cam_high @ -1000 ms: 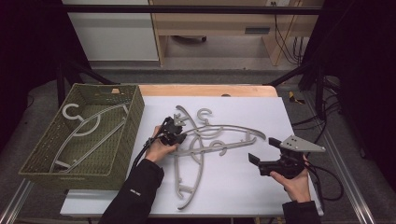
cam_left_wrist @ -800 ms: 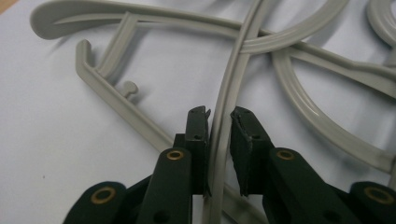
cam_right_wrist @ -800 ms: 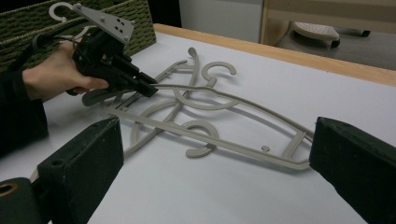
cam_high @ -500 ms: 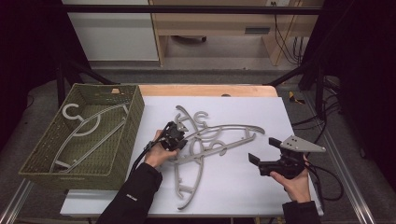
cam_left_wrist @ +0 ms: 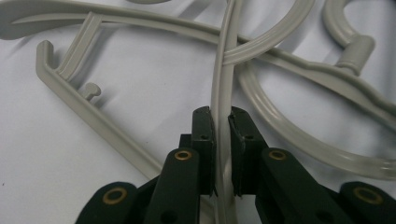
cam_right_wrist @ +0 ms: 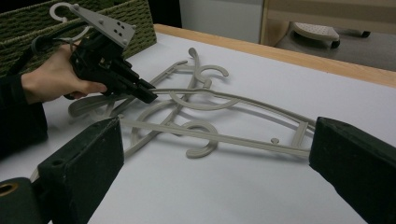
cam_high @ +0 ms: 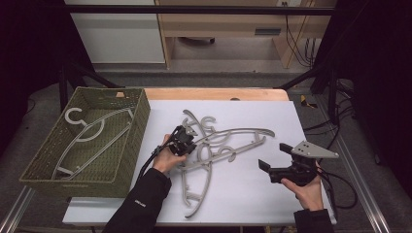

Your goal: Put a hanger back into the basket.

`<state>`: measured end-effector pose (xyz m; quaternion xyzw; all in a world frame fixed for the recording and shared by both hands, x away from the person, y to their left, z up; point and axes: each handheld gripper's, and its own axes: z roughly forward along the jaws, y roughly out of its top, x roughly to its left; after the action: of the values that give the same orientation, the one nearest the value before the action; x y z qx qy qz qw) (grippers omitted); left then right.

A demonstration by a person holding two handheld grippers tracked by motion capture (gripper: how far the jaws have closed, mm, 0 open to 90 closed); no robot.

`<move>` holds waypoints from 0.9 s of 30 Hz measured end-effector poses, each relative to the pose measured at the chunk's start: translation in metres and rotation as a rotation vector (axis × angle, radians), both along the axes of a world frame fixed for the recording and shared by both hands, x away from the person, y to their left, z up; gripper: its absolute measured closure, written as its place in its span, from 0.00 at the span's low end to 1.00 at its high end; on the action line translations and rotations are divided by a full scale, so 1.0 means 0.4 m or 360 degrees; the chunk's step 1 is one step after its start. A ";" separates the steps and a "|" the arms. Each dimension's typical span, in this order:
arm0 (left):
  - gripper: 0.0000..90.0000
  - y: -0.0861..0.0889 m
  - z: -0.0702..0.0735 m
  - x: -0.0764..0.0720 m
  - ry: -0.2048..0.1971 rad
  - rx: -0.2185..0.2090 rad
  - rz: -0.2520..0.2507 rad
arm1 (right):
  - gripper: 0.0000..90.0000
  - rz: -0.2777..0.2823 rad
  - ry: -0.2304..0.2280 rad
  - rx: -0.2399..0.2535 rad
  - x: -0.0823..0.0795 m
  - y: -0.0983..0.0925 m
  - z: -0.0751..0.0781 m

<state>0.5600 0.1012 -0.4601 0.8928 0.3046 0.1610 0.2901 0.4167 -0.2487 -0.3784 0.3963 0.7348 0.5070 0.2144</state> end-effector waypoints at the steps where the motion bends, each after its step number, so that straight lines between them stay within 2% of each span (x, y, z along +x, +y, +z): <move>1: 0.91 0.000 0.005 -0.004 -0.0008 -0.0035 0.0024 | 0.04 -0.0001 -0.0001 0.0001 0.000 0.000 0.000; 8: 0.91 0.015 0.057 -0.036 -0.0030 -0.0114 0.0014 | 0.04 -0.0007 -0.0007 0.0008 -0.003 -0.004 0.003; 15: 0.91 0.031 0.125 -0.078 -0.0113 -0.0235 0.0024 | 0.04 -0.0010 -0.0008 0.0009 -0.004 -0.005 0.004; 20: 0.91 0.044 0.165 -0.106 -0.0173 -0.0239 0.0066 | 0.04 -0.0014 -0.0012 0.0008 -0.007 -0.009 0.007; 27: 0.91 0.080 0.222 -0.140 -0.0251 -0.0255 0.0076 | 0.03 -0.0016 -0.0015 0.0008 -0.008 -0.012 0.008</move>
<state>0.5038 0.1332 -0.3715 0.8438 0.3138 0.2127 0.3798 0.4135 -0.2536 -0.3750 0.3983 0.7305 0.5096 0.2193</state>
